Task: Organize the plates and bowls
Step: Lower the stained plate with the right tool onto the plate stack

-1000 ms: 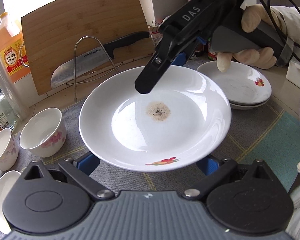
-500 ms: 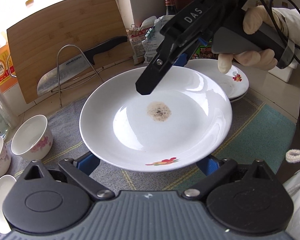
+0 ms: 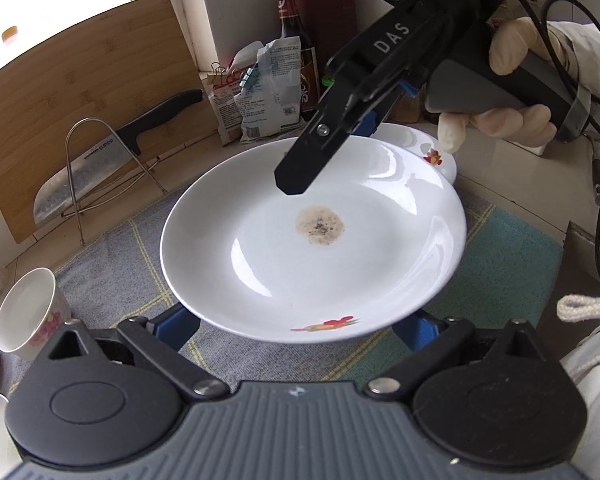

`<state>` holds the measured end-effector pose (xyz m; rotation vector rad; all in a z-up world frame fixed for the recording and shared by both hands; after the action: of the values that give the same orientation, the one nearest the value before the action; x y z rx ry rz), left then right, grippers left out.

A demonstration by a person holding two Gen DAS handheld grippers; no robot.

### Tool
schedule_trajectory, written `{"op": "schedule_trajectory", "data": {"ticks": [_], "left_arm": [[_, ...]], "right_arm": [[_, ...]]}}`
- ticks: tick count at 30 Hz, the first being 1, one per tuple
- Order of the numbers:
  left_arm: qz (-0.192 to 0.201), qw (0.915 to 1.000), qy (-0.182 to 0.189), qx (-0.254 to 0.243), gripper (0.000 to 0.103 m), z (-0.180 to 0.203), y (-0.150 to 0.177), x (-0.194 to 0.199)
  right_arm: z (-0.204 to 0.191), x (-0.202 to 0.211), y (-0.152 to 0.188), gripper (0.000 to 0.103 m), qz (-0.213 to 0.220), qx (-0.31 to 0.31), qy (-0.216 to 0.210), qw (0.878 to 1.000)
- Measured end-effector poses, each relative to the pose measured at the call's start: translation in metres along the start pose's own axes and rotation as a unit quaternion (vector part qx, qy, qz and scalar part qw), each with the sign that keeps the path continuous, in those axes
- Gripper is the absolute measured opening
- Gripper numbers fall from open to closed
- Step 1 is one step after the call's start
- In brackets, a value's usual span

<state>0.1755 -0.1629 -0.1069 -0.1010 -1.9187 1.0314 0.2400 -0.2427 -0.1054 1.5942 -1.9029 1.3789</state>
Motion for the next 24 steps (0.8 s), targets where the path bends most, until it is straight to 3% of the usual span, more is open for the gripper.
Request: {"op": "schedule_trajectory", "data": {"ticks": [24], "left_arm": [[0.019,0.9956,0.068,-0.061,0.101,0.027,-0.043,-0.040]], "right_arm": [[0.073,0.058,0.022,0.103,0.048,-0.073,0.047,0.995]]}}
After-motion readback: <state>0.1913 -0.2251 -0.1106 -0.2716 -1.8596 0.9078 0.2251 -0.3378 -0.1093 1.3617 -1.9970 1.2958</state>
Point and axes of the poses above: each gripper's, at about its wrist camera, not at the fingertips, and x roughly against the way its jaws point, z to its right, y to its underside, the point moved 9 cm from there along -x, roughly the way its jaws point, and after that the axes turned 6 degrees about -x, right-handed, at the moved point
